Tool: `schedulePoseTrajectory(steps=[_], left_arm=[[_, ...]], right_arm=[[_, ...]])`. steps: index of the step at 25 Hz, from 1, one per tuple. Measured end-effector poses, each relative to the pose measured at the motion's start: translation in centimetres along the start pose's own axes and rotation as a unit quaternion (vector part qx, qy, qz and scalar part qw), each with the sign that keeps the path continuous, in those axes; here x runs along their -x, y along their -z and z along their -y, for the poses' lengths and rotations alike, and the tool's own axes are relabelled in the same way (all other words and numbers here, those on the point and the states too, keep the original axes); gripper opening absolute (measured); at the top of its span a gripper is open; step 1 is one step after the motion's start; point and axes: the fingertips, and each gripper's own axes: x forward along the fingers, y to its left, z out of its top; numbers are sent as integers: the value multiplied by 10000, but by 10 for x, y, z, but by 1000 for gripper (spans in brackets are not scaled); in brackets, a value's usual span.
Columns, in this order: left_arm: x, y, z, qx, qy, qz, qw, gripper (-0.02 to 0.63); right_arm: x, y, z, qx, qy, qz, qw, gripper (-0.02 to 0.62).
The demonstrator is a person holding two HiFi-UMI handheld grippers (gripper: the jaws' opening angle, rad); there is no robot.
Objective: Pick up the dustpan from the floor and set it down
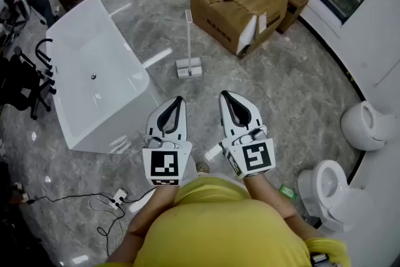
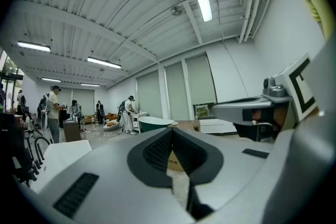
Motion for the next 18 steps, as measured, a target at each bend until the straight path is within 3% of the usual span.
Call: schedulePoseTrajectory(steps=[6, 8, 18], left_arm=[[-14, -1, -5, 14, 5, 120, 9999, 2], [-23, 2, -8, 39, 36, 128, 9999, 2], [-112, 18, -59, 29, 250, 13, 9997, 2]], right_arm=[[-8, 7, 10, -121, -109, 60, 9998, 11], [-18, 12, 15, -143, -116, 23, 9998, 39], [-120, 37, 51, -233, -168, -172, 9994, 109]])
